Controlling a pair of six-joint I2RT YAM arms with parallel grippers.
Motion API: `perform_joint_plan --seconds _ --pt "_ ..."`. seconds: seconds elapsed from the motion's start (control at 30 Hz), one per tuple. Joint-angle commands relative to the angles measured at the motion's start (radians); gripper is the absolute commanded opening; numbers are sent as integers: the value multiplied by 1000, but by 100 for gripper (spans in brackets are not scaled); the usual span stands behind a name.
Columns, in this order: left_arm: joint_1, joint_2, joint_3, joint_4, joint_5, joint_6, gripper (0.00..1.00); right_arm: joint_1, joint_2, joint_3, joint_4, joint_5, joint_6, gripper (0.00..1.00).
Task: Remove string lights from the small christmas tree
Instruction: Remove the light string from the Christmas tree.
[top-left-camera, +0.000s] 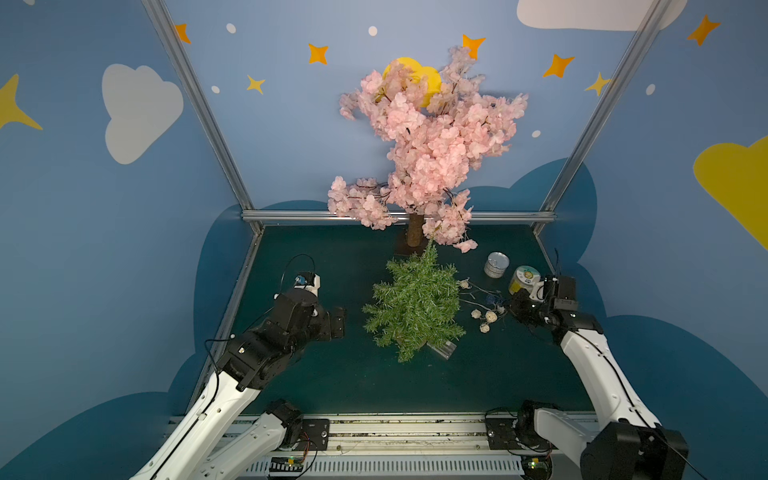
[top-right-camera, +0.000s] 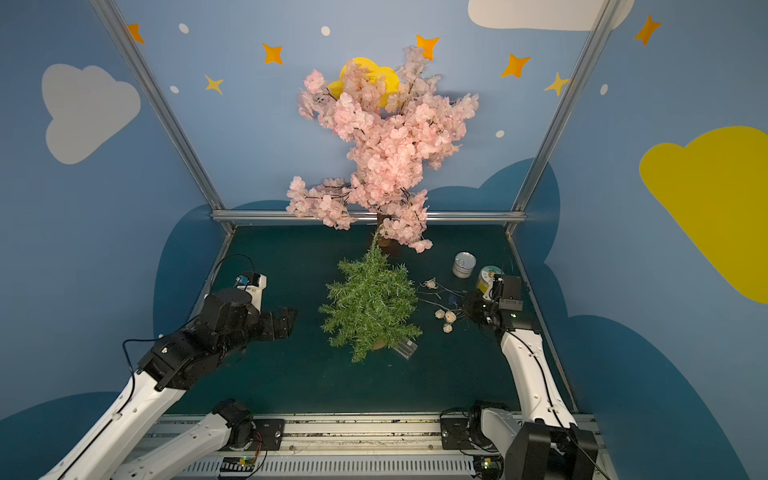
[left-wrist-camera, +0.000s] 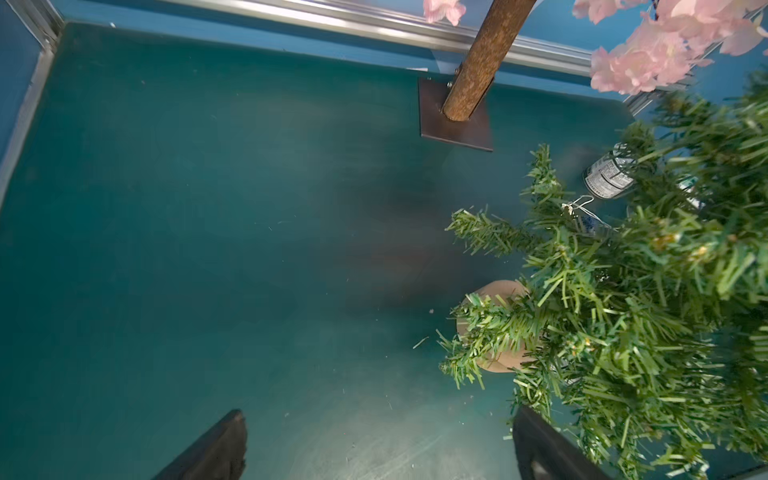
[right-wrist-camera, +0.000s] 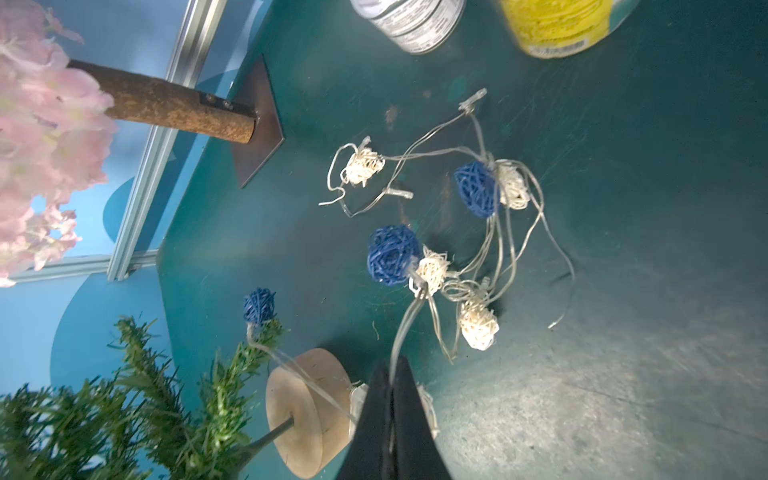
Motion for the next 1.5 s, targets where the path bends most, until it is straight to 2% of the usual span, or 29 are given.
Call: perform_joint_plan --seconds 0.0,0.03,0.13,0.2,0.23,0.3,0.37,0.47,0.57,0.7,0.8,0.9,1.03,1.23,1.47 --pt "10 2 -6 17 52 -17 99 6 -9 -6 -9 8 -35 0" --pt "11 5 -8 19 56 -19 99 6 2 -3 -17 15 -43 8" --pt "11 12 -10 23 64 -23 99 4 36 9 -42 42 -58 21" --pt "12 11 -11 20 65 -24 99 6 44 11 -54 58 -59 46" --pt "12 11 -11 18 66 -26 99 9 45 13 -63 64 -59 54" --pt "11 9 -13 15 69 -27 99 19 28 10 -76 77 -61 61" --pt "12 11 -13 15 80 -23 99 38 -10 -3 -61 55 -64 63" --pt "11 18 -11 30 124 -14 99 121 -72 -32 2 -18 -81 63" --pt "-3 22 -7 52 173 -23 99 229 -87 -27 -4 24 -103 62" --pt "-98 24 13 57 119 -33 99 261 -67 -16 -34 70 -117 56" --pt "-210 42 38 65 47 -40 99 258 -39 -7 -15 99 -135 54" --pt "-309 75 62 74 -9 -41 99 258 67 52 -30 91 -177 59" --pt "-370 111 61 103 -28 -46 99 267 257 159 -109 70 -251 65" --pt "-386 129 47 113 -47 -47 99 309 361 168 -66 109 -285 74" --pt "-386 122 61 108 -58 -35 99 363 547 259 -29 141 -319 77"
